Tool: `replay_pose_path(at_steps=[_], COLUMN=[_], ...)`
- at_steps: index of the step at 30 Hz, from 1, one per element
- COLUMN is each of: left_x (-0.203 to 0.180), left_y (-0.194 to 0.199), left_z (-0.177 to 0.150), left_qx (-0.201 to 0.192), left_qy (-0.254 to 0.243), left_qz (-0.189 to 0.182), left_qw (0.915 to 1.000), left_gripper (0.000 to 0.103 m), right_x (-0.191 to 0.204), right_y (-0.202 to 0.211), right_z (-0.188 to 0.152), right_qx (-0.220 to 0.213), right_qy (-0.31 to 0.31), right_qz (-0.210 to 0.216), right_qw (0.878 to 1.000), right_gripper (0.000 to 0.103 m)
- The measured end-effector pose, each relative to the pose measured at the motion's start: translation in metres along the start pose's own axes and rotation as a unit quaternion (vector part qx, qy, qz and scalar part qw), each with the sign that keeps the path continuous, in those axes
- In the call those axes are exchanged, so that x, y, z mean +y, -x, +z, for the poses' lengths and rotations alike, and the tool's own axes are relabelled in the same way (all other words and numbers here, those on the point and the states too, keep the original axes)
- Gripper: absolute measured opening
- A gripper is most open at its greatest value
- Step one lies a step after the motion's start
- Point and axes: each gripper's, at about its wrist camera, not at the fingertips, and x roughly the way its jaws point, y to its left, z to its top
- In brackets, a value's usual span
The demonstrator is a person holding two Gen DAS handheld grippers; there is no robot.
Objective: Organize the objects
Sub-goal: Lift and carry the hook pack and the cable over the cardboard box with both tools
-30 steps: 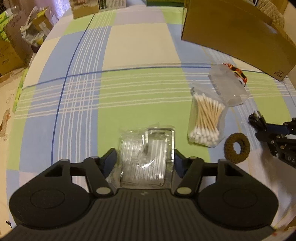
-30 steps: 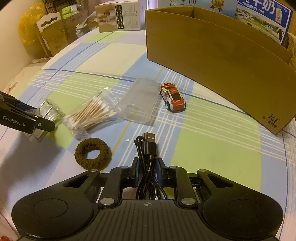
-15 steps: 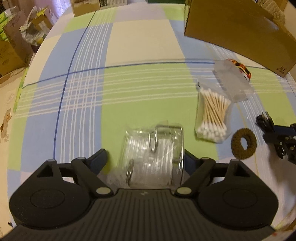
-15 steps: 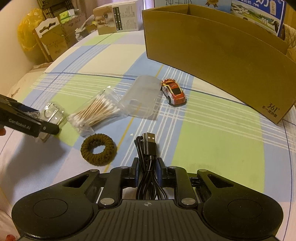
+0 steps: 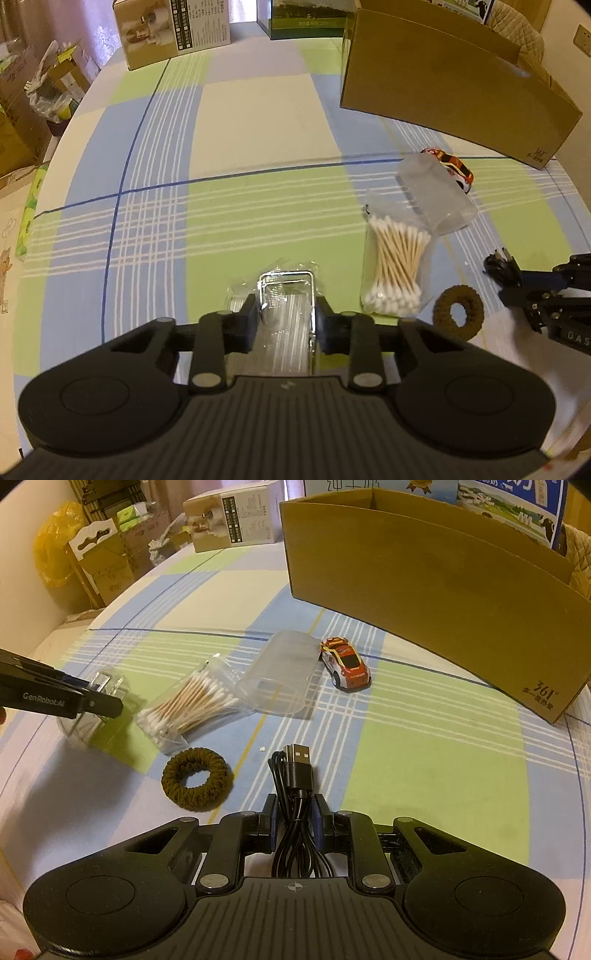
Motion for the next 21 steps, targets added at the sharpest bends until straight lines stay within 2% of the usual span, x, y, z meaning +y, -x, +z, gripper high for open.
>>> replay_pose_path(at_steps=[6,21], left_x=[0.002,-0.014], left_y=[0.007,0.036], left_z=[0.002,0.029], left_qx=[0.000,-0.028], left_qy=[0.025,0.015], left_qz=[-0.015,-0.030], left_qw=[0.9996,0.9990], left_gripper=[0.025,0.025], right_x=[-0.003,-0.021], right_y=[0.001,0.014], right_z=[0.000,0.008], right_qx=[0.002,-0.012], right_qy=[-0.009,-0.048], right_qz=[0.005,0.006], right_qw=[1.000,0.999], right_gripper=[0.015,0.011])
